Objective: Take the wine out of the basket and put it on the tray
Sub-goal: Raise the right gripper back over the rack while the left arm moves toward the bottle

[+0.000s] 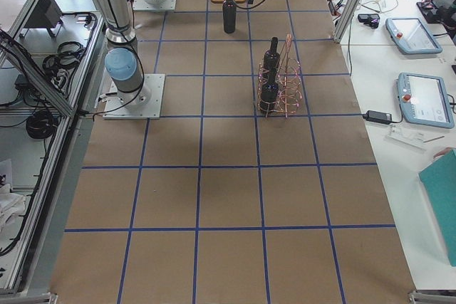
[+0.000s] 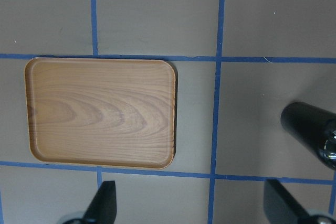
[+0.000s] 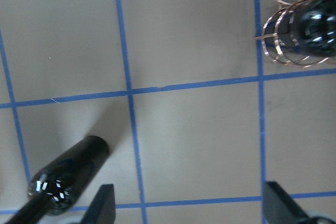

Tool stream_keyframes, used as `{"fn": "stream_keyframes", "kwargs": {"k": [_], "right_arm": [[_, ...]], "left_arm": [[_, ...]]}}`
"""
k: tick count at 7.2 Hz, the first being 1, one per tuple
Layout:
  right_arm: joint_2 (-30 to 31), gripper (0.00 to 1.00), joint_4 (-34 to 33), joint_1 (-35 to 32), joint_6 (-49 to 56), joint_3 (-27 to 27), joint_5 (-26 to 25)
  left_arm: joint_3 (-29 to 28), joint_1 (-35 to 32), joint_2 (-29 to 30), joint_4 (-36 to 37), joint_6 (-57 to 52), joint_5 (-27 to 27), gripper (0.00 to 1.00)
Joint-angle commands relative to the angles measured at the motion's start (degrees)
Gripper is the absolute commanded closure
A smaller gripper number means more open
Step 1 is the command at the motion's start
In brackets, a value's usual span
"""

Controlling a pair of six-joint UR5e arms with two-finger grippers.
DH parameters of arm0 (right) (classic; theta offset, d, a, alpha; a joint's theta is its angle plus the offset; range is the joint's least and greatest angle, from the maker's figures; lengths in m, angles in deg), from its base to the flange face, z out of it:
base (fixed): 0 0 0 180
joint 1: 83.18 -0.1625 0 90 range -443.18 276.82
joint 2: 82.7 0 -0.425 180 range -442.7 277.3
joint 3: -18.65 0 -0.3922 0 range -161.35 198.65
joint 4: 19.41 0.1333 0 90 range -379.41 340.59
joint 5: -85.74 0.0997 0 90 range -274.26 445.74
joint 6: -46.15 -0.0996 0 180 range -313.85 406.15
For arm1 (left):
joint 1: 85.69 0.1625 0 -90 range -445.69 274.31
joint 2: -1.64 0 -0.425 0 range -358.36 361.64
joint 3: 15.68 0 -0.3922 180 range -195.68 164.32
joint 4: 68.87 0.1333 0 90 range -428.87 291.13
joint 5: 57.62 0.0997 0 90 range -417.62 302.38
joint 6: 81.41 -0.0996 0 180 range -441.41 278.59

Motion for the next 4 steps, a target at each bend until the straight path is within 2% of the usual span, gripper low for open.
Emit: {"fn": "stream_keyframes", "kwargs": {"k": [1, 2, 4], "right_arm": [[5.34, 0.0, 4.75, 7.98, 11.54, 0.39, -2.79], [8.69, 0.0, 5.98, 7.63, 11.19, 2.22, -2.99], [10.47, 0.0, 6.17, 7.02, 10.58, 4.35, -4.74]], "left_arm": [[0.0, -0.03, 0.04, 0.2, 0.0, 0.0, 0.0], [0.0, -0.12, 0.04, 0.21, 0.0, 0.0, 0.0], [-0.08, -0.47, 0.21, 0.73, 0.08, -0.53, 0.0]]}}
